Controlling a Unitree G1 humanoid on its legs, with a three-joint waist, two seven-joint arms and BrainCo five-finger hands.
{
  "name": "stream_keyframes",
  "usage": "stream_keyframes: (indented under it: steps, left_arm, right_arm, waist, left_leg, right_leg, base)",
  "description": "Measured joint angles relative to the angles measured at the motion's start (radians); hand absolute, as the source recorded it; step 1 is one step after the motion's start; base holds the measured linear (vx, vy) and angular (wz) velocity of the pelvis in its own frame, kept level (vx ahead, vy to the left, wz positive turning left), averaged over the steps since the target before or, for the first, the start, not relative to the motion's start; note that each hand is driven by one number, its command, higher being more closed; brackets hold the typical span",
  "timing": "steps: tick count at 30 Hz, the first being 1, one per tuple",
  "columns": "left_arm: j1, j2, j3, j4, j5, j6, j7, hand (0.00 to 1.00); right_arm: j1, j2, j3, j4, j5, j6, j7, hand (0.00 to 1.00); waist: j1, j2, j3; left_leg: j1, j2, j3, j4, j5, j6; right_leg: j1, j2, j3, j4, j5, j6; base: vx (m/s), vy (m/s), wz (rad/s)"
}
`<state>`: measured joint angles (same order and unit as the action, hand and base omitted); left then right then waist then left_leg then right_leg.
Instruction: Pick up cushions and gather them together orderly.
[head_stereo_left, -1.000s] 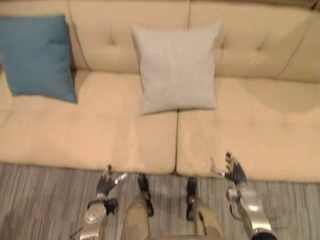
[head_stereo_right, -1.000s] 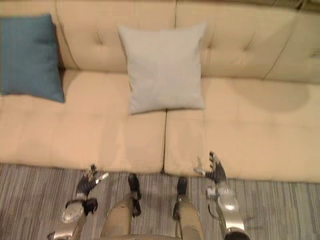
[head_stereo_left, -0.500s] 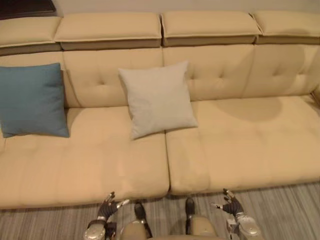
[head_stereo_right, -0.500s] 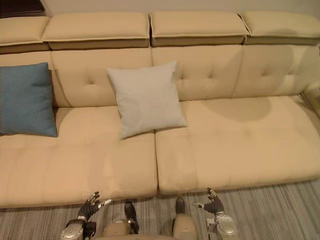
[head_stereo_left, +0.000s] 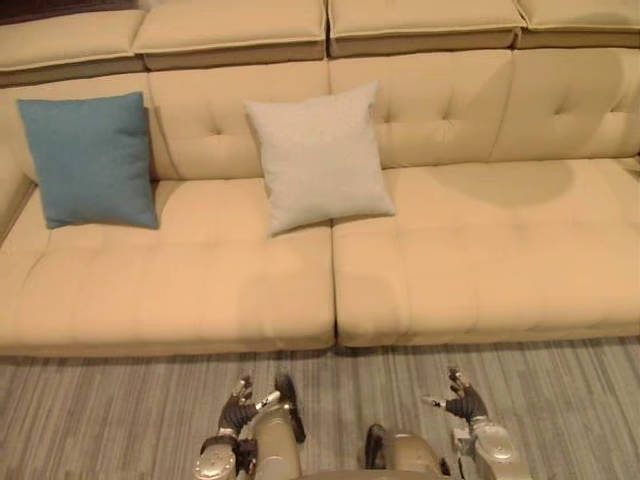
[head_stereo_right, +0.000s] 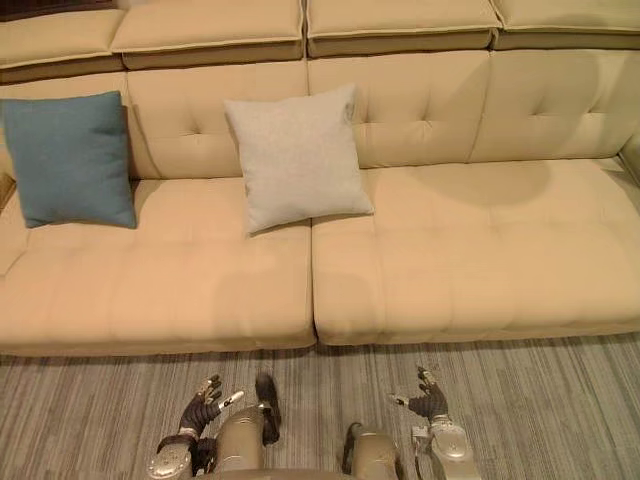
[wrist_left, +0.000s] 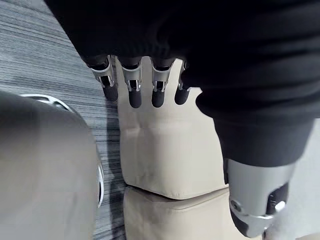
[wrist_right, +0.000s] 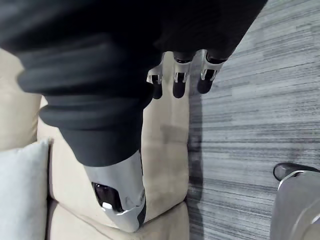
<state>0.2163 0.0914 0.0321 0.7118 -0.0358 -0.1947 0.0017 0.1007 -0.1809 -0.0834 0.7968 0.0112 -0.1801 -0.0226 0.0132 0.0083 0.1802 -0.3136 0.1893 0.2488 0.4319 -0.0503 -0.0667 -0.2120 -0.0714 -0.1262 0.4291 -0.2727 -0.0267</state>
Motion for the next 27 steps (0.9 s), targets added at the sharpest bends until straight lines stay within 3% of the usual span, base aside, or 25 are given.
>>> stream_keyframes:
  steps: [1,3,5,7,10,14,15,17,19,20,21,22,24,26,27]
  left_arm:
    - [0.003,0.0,0.001,0.0,0.0,0.0,0.001,0.0]
    - [0.007,-0.003,0.0,0.0,0.0,0.0,0.001,0.0]
    - [0.006,-0.004,-0.001,0.003,-0.001,0.0,0.003,0.0]
    - [-0.001,-0.004,-0.009,0.005,0.0,0.0,0.003,0.0]
    - [-0.034,0.004,-0.029,0.008,0.0,0.0,0.003,0.0]
    - [-0.059,0.018,-0.029,0.007,0.0,0.001,0.005,0.0]
    - [-0.061,0.019,-0.028,0.007,0.0,0.001,0.006,0.0]
    - [-0.066,0.033,-0.028,0.005,0.001,0.002,0.009,0.0]
    - [-0.079,0.033,-0.036,0.005,0.001,0.002,0.019,0.0]
    - [-0.079,0.034,-0.037,0.004,0.002,0.002,0.02,0.0]
    - [-0.078,0.041,-0.037,0.005,0.002,0.003,0.021,0.0]
    - [-0.081,0.047,-0.038,0.005,0.004,0.007,0.021,0.0]
    - [-0.107,0.048,-0.051,0.005,0.007,0.017,0.021,0.0]
    - [-0.138,0.049,-0.068,0.004,0.009,0.016,0.021,0.0]
    - [-0.153,0.041,-0.072,0.004,0.009,0.014,0.021,0.0]
  right_arm:
    - [0.005,-0.001,-0.003,0.0,-0.002,0.001,0.0,0.0]
    - [0.002,-0.001,-0.001,-0.003,-0.005,0.001,0.002,0.0]
    - [0.003,0.003,-0.001,-0.014,-0.008,0.001,0.002,0.0]
    - [0.018,0.002,-0.013,-0.034,-0.012,0.001,0.001,0.0]
    - [0.018,0.002,-0.042,-0.037,-0.01,0.001,-0.002,0.0]
    - [0.0,0.008,-0.036,-0.058,-0.007,0.001,-0.005,0.0]
    - [-0.012,0.01,-0.036,-0.059,-0.005,0.001,-0.006,0.0]
    - [-0.033,0.01,-0.034,-0.065,-0.001,0.002,-0.019,0.0]
    - [-0.037,-0.004,-0.033,-0.063,0.0,0.004,-0.023,0.0]
    - [-0.039,-0.004,-0.031,-0.062,0.0,0.004,-0.023,0.0]
    - [-0.068,-0.003,-0.014,-0.042,0.0,0.005,-0.023,0.0]
    - [-0.097,0.0,-0.002,-0.031,0.0,0.006,-0.023,0.0]
    - [-0.123,-0.001,0.003,-0.034,-0.001,0.007,-0.026,0.0]
    - [-0.111,-0.001,0.006,-0.034,-0.001,0.009,-0.032,0.0]
    - [-0.106,-0.002,0.012,-0.034,-0.001,0.009,-0.035,0.0]
  waist:
    - [0.002,0.005,0.0]
    - [0.004,0.013,-0.005]
    - [0.002,0.014,-0.01]
    - [-0.005,0.012,-0.021]
    - [-0.039,0.015,-0.023]
    - [-0.051,0.023,-0.02]
    - [-0.053,0.025,-0.017]
    - [-0.053,0.021,-0.002]
    - [-0.061,0.045,0.001]
    - [-0.057,0.052,0.0]
    - [-0.05,0.054,0.0]
    - [-0.049,0.054,-0.001]
    - [-0.053,0.057,-0.001]
    - [-0.049,0.063,-0.006]
    - [-0.05,0.073,-0.015]
  left_leg:
    - [0.037,-0.009,-0.027,0.023,-0.057,-0.012]
    - [0.085,-0.035,-0.07,-0.016,-0.101,-0.032]
    - [0.138,-0.049,-0.073,-0.088,-0.136,-0.015]
    - [0.154,-0.056,-0.037,-0.119,-0.136,-0.015]
    - [0.155,-0.061,0.011,-0.116,-0.141,-0.006]
    - [0.163,-0.045,0.12,-0.082,-0.161,0.028]
    - [0.18,-0.017,0.188,-0.081,-0.168,0.036]
    - [0.23,0.005,0.328,-0.088,-0.193,0.046]
    - [0.322,0.027,0.503,-0.12,-0.215,0.025]
    - [0.339,0.038,0.543,-0.119,-0.224,0.014]
    - [0.377,0.047,0.63,-0.119,-0.239,-0.006]
    - [0.398,0.045,0.678,-0.124,-0.242,-0.018]
    - [0.435,0.048,0.723,-0.108,-0.241,-0.05]
    - [0.453,0.128,0.71,0.054,-0.252,-0.071]
    - [0.44,0.205,0.658,0.233,-0.23,-0.035]
  right_leg:
    - [-0.013,0.004,0.019,0.002,0.014,0.012]
    - [-0.027,0.009,0.049,0.01,0.027,0.027]
    - [-0.035,0.017,0.096,0.005,0.045,0.047]
    - [-0.037,0.016,0.128,-0.032,0.075,0.06]
    - [-0.042,0.02,0.182,-0.085,0.124,0.081]
    - [-0.093,0.079,0.313,-0.179,0.264,0.104]
    - [-0.103,0.086,0.272,-0.221,0.319,0.093]
    - [-0.109,0.041,0.056,-0.224,0.292,-0.003]
    - [-0.091,-0.087,-0.374,-0.168,0.23,-0.088]
    - [-0.078,-0.108,-0.469,-0.158,0.22,-0.1]
    - [-0.053,-0.136,-0.636,-0.147,0.211,-0.107]
    - [-0.05,-0.139,-0.712,-0.132,0.199,-0.112]
    - [-0.079,-0.125,-0.686,-0.087,0.167,-0.107]
    - [-0.089,-0.066,-0.574,-0.056,0.142,-0.1]
    - [-0.077,-0.012,-0.507,-0.061,0.128,-0.107]
  base:
    - [-0.14,0.041,-0.3]
    - [-0.1,0.064,-0.44]
    - [-0.09,0.116,-0.64]
    - [-0.07,0.122,-0.58]
    - [-0.03,0.15,-0.56]
    - [-0.03,0.101,-1.55]
    - [-0.08,0.051,-2.15]
    - [-0.08,0.006,-1.96]
    - [-0.01,-0.011,-2.06]
    - [0.06,-0.08,-2.32]
    - [0.1,-0.127,-2.54]
    - [0.11,-0.143,-2.62]
    - [0.16,-0.161,-2.35]
    - [0.27,-0.167,-2.06]
    - [0.24,-0.104,-1.59]
